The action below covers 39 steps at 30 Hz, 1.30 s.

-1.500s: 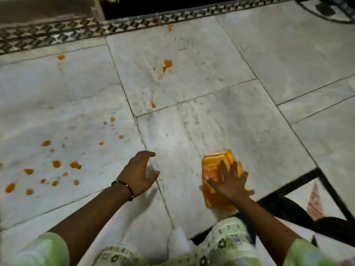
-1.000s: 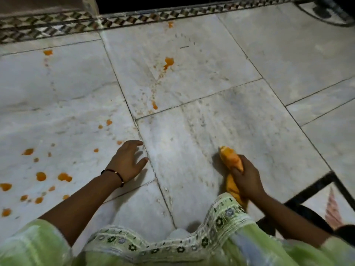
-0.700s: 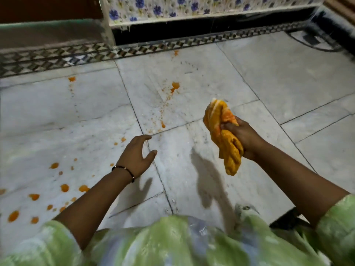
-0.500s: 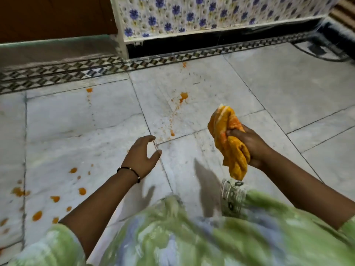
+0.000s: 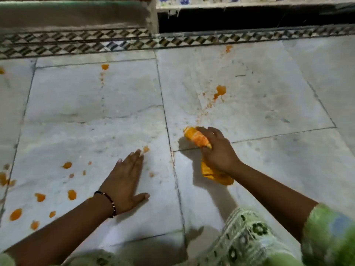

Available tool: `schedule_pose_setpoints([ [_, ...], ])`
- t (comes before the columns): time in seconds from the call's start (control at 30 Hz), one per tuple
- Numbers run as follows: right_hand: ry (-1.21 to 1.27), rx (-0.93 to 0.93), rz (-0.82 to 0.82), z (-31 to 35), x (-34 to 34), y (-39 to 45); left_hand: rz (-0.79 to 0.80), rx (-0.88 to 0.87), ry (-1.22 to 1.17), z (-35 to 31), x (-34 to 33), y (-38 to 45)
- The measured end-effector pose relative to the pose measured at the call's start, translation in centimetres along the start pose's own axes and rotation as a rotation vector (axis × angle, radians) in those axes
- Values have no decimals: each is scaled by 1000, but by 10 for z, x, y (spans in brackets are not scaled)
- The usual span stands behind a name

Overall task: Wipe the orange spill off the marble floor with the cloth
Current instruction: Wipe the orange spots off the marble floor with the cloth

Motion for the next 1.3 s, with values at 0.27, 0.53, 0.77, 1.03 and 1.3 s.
schedule_pose_setpoints([
  [0.27, -627, 519, 75, 83, -165, -54, -16, 264, -99, 33, -80, -28],
  [0.53, -640, 288, -44, 82, -134, 24, -242, 223, -23, 22, -59, -39],
  [0.77, -738, 479, -20, 39, -114, -31, -146, 210, 49, 25, -64, -37],
  [1.03, -698, 501, 32, 87, -157, -21, -112, 233, 33, 26, -67, -35],
  [1.3, -757, 401, 6, 37, -108, -7, -109, 224, -17, 27, -64, -33],
])
Point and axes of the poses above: each hand's wrist, its own y-axis towards the middle knuckle, its own x-axis out of the back of the hand, z = x × y, the point moved 10 cm from there along y, towards the middle knuckle, and after that the axes turned 2 degrees about x, right-handed, at the moved point
